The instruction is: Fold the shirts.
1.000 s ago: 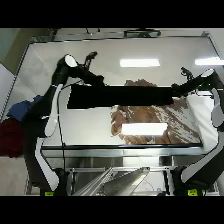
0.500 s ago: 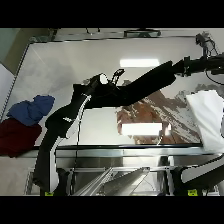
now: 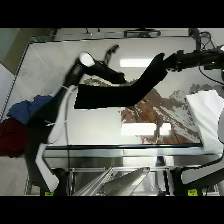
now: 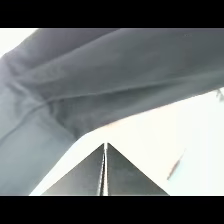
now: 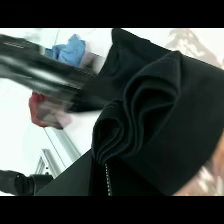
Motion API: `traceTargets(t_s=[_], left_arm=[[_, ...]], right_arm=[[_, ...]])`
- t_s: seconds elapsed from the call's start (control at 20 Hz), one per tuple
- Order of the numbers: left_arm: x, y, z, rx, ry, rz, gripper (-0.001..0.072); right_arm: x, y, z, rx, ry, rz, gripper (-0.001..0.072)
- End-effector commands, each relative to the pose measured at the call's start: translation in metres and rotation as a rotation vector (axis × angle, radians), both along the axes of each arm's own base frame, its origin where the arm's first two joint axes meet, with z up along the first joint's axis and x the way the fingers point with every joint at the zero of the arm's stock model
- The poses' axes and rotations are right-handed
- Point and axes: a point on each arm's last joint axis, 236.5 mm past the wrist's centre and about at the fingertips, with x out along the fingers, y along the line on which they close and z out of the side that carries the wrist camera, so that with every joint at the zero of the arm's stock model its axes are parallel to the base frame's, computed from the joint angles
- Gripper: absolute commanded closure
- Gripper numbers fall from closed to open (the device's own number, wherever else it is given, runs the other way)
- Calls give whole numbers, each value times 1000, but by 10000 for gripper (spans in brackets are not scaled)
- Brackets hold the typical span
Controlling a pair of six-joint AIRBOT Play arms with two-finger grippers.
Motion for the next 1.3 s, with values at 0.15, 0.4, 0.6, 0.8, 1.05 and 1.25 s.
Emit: traceTargets(t_s=[0.15, 0.4, 0.6, 0.8, 1.05, 1.25], left_arm=[[-59, 187, 227, -73, -449, 326, 675], [-110, 263, 252, -33, -555, 558, 674], [-119, 271, 212, -23, -505, 604, 675], [-117, 273, 179, -17, -451, 620, 674], [-116, 274, 174, -17, -441, 624, 674], [-118, 273, 172, -14, -430, 616, 674]], right_arm=[[13, 159, 2, 42, -119, 6, 692], [-1, 330, -56, 90, -225, -52, 691], [-9, 402, -159, -3, -264, -222, 408], [-14, 404, -163, 4, -253, -177, 164], [18, 320, -83, 55, -253, -70, 302], [31, 170, -114, -239, 65, -100, 58]])
